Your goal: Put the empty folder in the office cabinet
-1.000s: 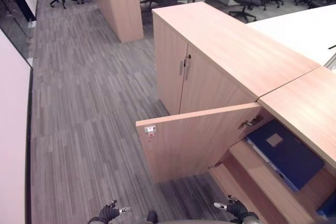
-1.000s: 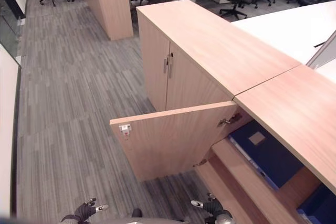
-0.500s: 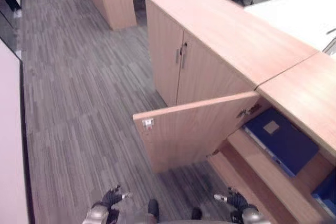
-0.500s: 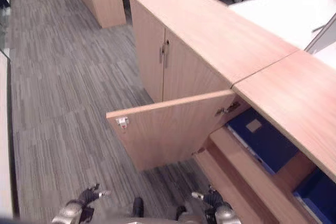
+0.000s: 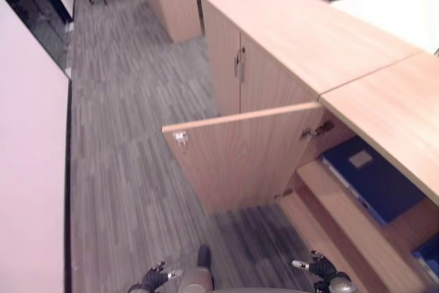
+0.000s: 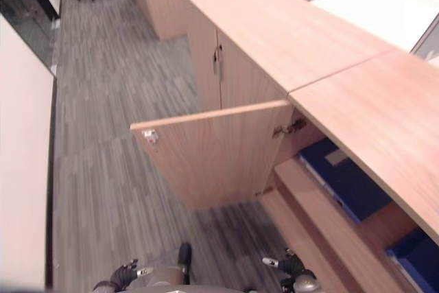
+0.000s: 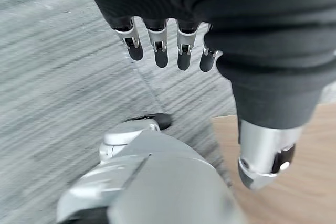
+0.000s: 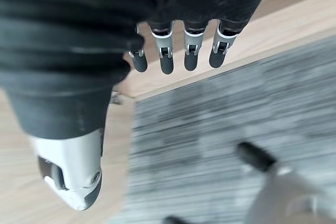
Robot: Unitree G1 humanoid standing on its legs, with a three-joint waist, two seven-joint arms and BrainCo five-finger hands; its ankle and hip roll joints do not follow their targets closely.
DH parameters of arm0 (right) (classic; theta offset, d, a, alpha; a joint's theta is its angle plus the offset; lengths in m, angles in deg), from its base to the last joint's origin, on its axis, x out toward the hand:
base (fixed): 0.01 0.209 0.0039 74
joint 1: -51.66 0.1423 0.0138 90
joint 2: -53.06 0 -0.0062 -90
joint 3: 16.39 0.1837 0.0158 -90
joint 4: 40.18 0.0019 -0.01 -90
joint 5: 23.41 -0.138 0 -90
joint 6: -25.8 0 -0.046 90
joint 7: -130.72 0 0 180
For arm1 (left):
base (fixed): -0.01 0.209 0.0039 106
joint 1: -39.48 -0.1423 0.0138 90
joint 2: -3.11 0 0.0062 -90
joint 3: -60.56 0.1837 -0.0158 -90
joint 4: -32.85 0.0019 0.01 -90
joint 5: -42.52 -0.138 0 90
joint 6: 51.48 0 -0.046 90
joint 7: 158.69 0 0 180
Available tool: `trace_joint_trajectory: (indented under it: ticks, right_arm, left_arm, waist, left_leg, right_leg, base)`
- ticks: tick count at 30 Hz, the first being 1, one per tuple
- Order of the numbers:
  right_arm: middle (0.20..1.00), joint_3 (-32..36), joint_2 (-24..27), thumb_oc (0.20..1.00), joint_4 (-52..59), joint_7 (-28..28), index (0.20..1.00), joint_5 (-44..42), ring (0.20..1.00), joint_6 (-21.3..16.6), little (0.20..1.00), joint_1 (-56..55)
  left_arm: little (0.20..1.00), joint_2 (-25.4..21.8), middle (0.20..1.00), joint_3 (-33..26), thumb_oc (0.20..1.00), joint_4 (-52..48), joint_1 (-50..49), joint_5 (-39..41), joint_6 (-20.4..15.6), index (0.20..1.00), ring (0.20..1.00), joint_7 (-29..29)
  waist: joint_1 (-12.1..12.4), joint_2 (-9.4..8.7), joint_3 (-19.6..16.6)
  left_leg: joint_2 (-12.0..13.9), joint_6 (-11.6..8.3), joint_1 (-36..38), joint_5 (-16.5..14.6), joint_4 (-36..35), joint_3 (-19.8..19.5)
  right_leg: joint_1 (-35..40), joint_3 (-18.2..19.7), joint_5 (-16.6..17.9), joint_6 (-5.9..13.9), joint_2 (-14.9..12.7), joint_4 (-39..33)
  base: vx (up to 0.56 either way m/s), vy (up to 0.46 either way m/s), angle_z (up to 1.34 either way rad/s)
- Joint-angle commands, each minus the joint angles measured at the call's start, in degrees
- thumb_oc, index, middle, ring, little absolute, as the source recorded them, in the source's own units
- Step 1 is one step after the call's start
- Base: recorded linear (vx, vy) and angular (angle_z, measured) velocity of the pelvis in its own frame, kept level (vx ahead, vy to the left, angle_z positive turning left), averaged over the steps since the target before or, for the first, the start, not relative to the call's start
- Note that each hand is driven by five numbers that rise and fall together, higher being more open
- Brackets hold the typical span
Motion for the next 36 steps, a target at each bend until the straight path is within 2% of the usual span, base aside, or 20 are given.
trace_joint_trajectory:
  ticks: [1,2,5,8,11,14,21,26,32,36]
  right_arm:
    - [1.0,0.53,-0.87,1.0,-0.14,0.57,1.0,-0.24,1.0,-1.09,1.0,0.37]
    - [1.0,0.95,-0.79,1.0,-0.42,0.57,1.0,-0.55,1.0,-1.1,1.0,0.32]
    - [1.0,3.11,-0.75,1.0,-1.26,0.5,1.0,-2.09,1.0,-1.09,1.0,-0.72]
    - [1.0,5.14,-1.06,1.0,-2.03,0.27,1.0,-3.87,1.0,-1.08,1.0,-2.01]
    - [1.0,5.56,-1.57,1.0,-3.05,0.23,1.0,-3.78,1.0,-0.92,1.0,-2.85]
    - [1.0,5.69,-2.38,1.0,-3.32,0.02,1.0,-3.46,1.0,-0.6,1.0,-3.59]
    - [1.0,3.86,-4.22,1.0,-2.97,-0.51,1.0,-1.29,1.0,-0.15,1.0,-4.44]
    - [1.0,4.25,-4.07,1.0,-2.72,-0.58,1.0,-1.1,1.0,-0.11,1.0,-4.93]
    - [1.0,4.08,-3.9,1.0,-2.18,-0.97,1.0,-0.37,1.0,0.15,1.0,-5.54]
    - [1.0,2.59,-3.9,1.0,-1.73,-1.53,1.0,1.23,1.0,0.36,1.0,-5.99]
  left_arm:
    - [1.0,-2.02,1.0,-0.78,1.0,-0.05,2.94,-0.71,-1.62,1.0,1.0,-0.5]
    - [1.0,-2.18,1.0,-0.7,1.0,-0.18,2.84,-0.83,-1.64,1.0,1.0,-0.44]
    - [1.0,-2.39,1.0,-1.16,1.0,-0.07,2.42,-0.67,-1.38,1.0,1.0,-0.2]
    - [1.0,-2.03,1.0,-1.7,1.0,0.23,1.49,-1.15,-0.95,1.0,1.0,-0.13]
    - [1.0,-1.69,1.0,-1.95,1.0,0.14,1.17,-1.39,-0.97,1.0,1.0,-0.19]
    - [1.0,-1.6,1.0,-2.03,1.0,-0.02,1.03,-1.13,-1.04,1.0,1.0,0.03]
    - [1.0,-2.16,1.0,-2.83,1.0,0.64,1.09,-1.12,-1.27,1.0,1.0,-0.13]
    - [1.0,-3.78,1.0,-4.39,1.0,-3.19,3.25,3.05,-2.74,1.0,1.0,-0.88]
    - [1.0,-6.81,1.0,-4.56,1.0,-9.32,8.11,6.91,-3.8,1.0,1.0,-1.3]
    - [1.0,-10.07,1.0,-5.18,1.0,-9.33,13.81,9.27,-3.73,1.0,1.0,-1.47]
  waist:
    - [-2.12,-2.19,-1.01]
    - [-2.77,-1.94,-1.45]
    - [-5.03,-1.08,-2.89]
    - [-6.22,-0.41,-4.3]
    - [-6.21,-0.29,-5.09]
    - [-6.33,-0.57,-5.6]
    - [-5.61,-2.58,-6.44]
    - [-5.71,-3.41,-7.08]
    - [-7.03,-3.5,-7.75]
    - [-8.41,-3.62,-8.25]
  left_leg:
    - [0.09,3.6,6.87,-15.71,6.23,5.84]
    - [0.86,3.55,9.51,-16.54,6.66,6.31]
    - [2.72,2.97,13.76,-15.97,6.22,8.25]
    - [2.49,2.64,15.54,-16.77,2.7,11.37]
    - [1.88,2.9,16.99,-18.64,0.92,10.87]
    - [1.2,3.39,17.76,-19.25,-0.08,10.4]
    - [-0.63,4.79,18.53,-20.35,-1.62,10.62]
    - [-1.45,5.37,19.03,-20.63,-2.2,10.96]
    - [-2.03,5.7,19.79,-20.77,-2.83,11.42]
    - [-2.18,5.84,21.4,-21.11,-3.72,12.7]
  right_leg:
    - [2.34,-0.17,0.26,10.11,-4.91,-3.18]
    - [1.79,-0.54,0.32,9.9,-4.95,-2.78]
    - [1.07,-1.87,0.6,9.88,-4.98,-2.05]
    - [1.61,-2.59,1.08,10.14,-4.97,-2.17]
    - [2.31,-2.74,1.73,10.38,-5.3,-2.67]
    - [2.74,-2.51,2.57,10.71,-5.72,-2.98]
    - [3.14,-2.46,4.16,12.06,-7.03,-3.49]
    - [3.53,-2.09,4.4,12.71,-7.69,-3.44]
    - [3.65,-0.56,4.66,13.3,-8.27,-3.1]
    - [3.59,0.65,5.14,13.59,-8.23,-3.2]
  base:
    - [-0.09,0.004,-0.01]
    - [-0.07,0.016,0.18]
    - [-0.06,0.048,0.36]
    - [0.02,0.054,0.6]
    - [0.02,0.077,0.13]
    - [-0.01,0.106,0.07]
    - [-0.01,0.117,-0.02]
    - [0.01,0.075,-0.01]
    - [0.02,0.046,-0.01]
    - [0.06,0.022,-0.14]
